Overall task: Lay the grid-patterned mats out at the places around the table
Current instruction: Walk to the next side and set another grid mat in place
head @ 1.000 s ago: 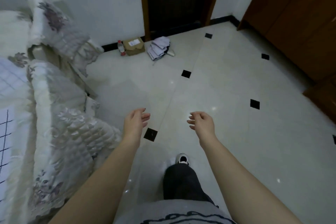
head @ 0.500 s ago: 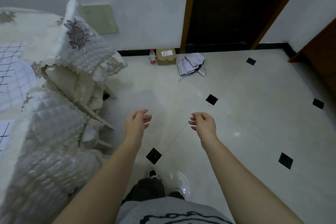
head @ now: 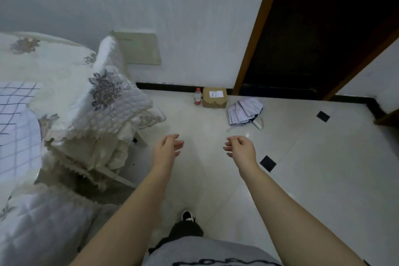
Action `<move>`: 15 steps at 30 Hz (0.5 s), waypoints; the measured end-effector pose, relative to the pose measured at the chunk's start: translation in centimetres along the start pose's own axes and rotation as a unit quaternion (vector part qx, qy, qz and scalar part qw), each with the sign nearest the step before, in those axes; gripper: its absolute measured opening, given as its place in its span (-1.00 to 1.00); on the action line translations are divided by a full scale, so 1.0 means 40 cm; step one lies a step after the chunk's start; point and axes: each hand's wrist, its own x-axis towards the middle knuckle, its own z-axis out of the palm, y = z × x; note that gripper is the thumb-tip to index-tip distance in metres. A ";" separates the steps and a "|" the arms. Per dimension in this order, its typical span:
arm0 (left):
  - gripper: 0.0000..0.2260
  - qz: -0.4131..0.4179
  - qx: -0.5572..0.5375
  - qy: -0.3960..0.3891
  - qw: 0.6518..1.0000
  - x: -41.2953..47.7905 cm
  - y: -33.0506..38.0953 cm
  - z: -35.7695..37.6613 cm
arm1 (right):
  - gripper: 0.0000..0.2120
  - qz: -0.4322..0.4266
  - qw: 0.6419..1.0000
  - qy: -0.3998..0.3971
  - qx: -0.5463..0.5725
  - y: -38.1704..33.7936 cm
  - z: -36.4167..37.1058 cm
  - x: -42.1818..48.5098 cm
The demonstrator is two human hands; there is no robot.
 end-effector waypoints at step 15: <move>-0.81 -0.004 -0.012 0.049 0.999 0.391 0.201 0.122 | -0.80 -0.014 0.998 -0.062 -0.029 -0.242 0.194 0.422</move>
